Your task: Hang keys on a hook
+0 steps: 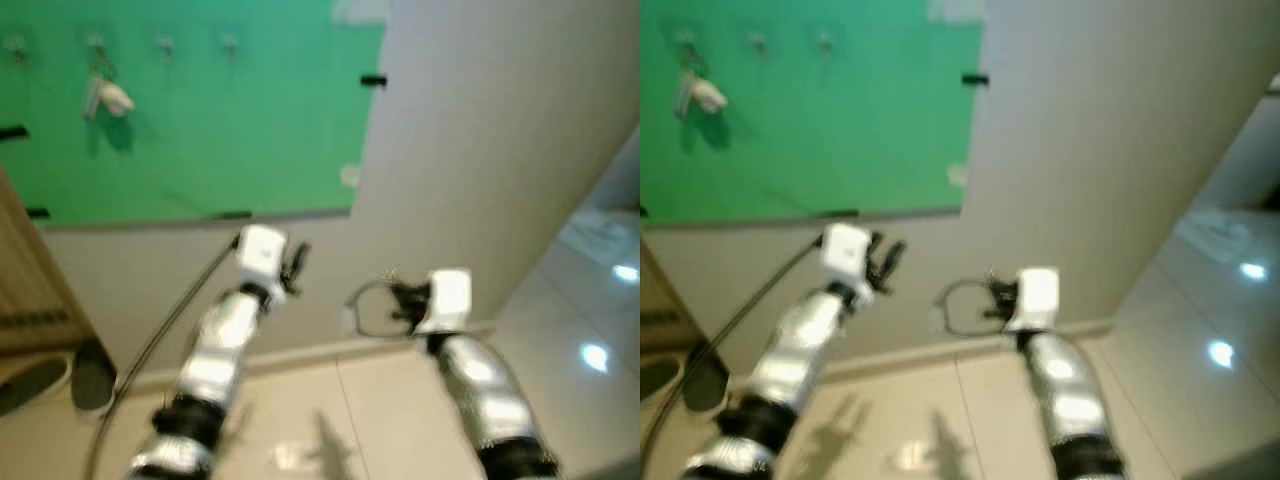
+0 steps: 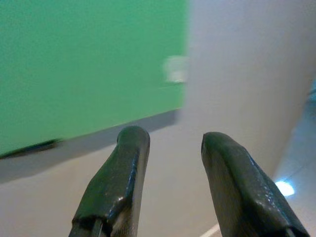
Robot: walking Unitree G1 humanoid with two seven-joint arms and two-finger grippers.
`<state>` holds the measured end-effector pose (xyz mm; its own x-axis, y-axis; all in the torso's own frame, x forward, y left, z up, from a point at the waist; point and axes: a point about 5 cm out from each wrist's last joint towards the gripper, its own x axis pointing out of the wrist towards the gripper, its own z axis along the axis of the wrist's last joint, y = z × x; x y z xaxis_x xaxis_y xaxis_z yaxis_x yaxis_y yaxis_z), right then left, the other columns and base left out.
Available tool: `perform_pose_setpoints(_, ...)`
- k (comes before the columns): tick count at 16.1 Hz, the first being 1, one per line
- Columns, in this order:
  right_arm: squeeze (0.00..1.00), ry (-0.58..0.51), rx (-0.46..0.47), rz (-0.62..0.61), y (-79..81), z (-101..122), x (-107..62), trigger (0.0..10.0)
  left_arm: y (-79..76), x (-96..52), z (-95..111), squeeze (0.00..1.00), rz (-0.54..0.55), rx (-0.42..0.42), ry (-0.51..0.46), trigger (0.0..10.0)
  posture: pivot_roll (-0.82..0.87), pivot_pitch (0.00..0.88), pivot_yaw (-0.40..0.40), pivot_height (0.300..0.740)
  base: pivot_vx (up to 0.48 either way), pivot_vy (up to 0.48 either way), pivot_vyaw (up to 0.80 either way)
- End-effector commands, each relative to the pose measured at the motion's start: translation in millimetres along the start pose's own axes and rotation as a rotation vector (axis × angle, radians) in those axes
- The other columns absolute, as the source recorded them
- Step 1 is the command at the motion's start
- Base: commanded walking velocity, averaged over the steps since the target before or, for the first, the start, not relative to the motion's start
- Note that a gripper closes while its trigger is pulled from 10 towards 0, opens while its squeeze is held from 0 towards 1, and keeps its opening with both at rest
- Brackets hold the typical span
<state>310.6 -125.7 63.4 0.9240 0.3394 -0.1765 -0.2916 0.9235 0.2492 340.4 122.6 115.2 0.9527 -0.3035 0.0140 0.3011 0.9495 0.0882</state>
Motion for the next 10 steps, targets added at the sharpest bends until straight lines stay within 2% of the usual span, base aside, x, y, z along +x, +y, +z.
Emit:
perform_pose_setpoints(1, 0.00, -0.018, -0.031, -0.009, -6.7, 6.8, -1.1, 0.0, -1.9, 2.4, 4.4, 0.00, 0.017, -0.004, -0.014, 10.0, -0.04, 0.000, -0.042, 0.740, 0.000, 0.480, 0.00)
perform_pose_setpoints(3, 0.00, -0.009, -0.063, 0.010, -6.3, 7.0, -0.9, 0.0, -5.0, 2.7, 4.1, 0.00, 0.025, -0.015, -0.016, 10.0, -0.04, 0.000, -0.046, 0.740, 0.000, 0.409, 0.62)
perform_pose_setpoints(5, 0.00, -0.010, -0.075, 0.022, -6.0, 7.7, 0.0, 0.0, -9.4, 3.9, 3.7, 0.00, 0.028, 0.036, -0.008, 10.0, -0.04, 0.000, -0.051, 0.740, 0.000, 0.000, 0.52)
perform_pose_setpoints(7, 0.00, -0.009, -0.084, 0.031, -5.6, 8.2, 0.4, 0.0, -11.0, 4.0, 3.5, 0.00, 0.029, 0.034, -0.007, 10.0, -0.04, 0.000, -0.052, 0.740, 0.000, 0.000, 0.52)
perform_pose_setpoints(10, 0.00, -0.034, -0.122, 0.024, -7.9, 14.6, 1.8, 0.0, -12.0, 1.1, 8.2, 0.00, 0.102, -0.012, -0.039, 10.0, -0.04, 0.000, -0.052, 0.740, 0.412, 0.166, 0.47)
